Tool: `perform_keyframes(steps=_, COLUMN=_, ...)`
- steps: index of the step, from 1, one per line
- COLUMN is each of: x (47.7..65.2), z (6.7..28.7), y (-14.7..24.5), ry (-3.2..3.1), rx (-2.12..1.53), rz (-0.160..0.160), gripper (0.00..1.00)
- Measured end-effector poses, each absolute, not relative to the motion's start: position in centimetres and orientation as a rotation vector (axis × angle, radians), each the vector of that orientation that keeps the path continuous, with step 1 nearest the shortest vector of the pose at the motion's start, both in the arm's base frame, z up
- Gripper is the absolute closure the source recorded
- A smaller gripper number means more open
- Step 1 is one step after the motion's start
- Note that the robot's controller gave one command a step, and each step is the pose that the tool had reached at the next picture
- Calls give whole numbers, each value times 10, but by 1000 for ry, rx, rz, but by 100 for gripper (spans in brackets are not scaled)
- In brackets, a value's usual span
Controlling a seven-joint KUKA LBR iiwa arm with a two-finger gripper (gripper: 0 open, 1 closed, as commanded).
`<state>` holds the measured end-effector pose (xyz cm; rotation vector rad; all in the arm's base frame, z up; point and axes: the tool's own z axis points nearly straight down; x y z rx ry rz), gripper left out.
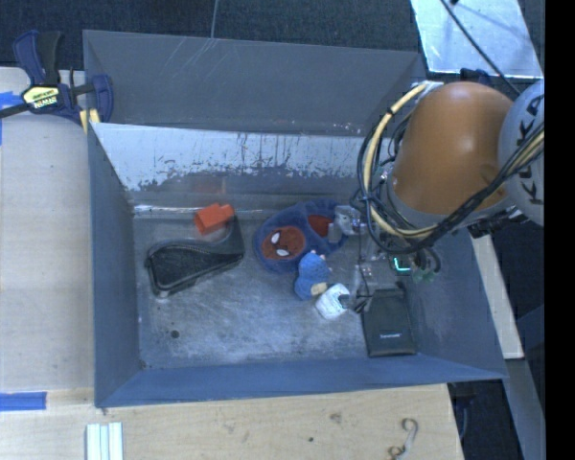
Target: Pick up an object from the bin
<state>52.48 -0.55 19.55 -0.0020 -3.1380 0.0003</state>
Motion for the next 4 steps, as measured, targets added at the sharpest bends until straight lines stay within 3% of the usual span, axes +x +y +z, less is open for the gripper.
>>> perform_keyframes(steps=1, x=606, z=72, y=-5, ry=-3095, rx=488, rz=-1, gripper=0)
perform_keyframes(steps=2, x=615, z=101, y=-3, ry=-3005, rx=936, rz=2, gripper=0)
perform_keyframes(steps=3, x=627, z=101, y=7, ry=-2846, rx=1345, rz=2, gripper=0)
perform_keyframes(steps=4, x=625, z=72, y=13, ry=-2853, rx=1346, rz=3, gripper=0)
